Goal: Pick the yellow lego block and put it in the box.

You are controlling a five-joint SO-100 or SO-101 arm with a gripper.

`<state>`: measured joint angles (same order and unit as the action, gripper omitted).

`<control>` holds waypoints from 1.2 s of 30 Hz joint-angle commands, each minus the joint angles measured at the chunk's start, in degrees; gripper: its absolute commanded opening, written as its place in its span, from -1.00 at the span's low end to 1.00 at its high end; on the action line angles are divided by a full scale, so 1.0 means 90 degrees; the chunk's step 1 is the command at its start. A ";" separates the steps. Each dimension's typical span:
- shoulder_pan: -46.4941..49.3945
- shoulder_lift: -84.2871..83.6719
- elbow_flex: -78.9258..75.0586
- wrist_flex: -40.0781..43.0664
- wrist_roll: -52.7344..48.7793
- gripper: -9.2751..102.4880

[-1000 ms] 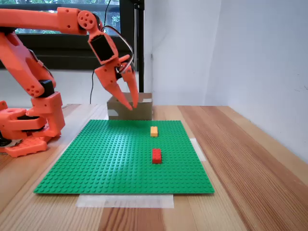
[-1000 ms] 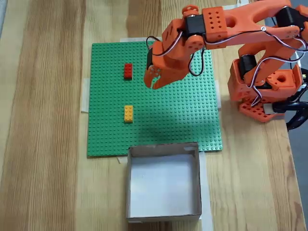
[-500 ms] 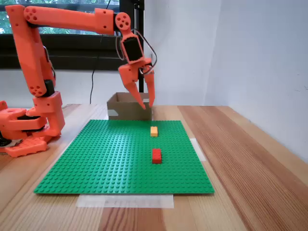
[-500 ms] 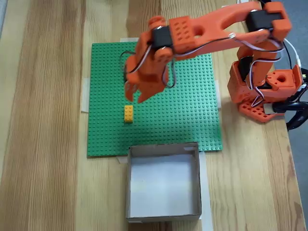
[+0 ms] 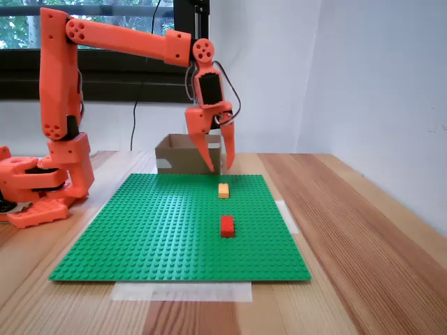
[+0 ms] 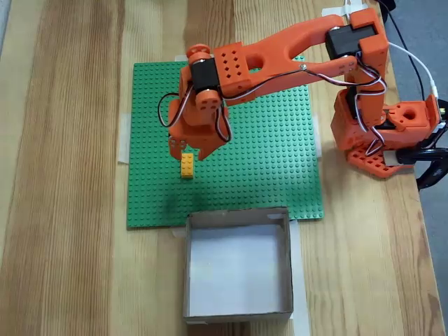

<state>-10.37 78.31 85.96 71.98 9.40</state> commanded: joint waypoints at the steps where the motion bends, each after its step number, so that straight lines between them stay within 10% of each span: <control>1: 0.0039 -0.0166 -0.0381 0.0068 -0.0029 -0.58; 36: 0.0244 -0.1416 -0.0977 -0.0137 -0.0029 -0.57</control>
<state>-7.56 65.21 79.19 71.02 8.88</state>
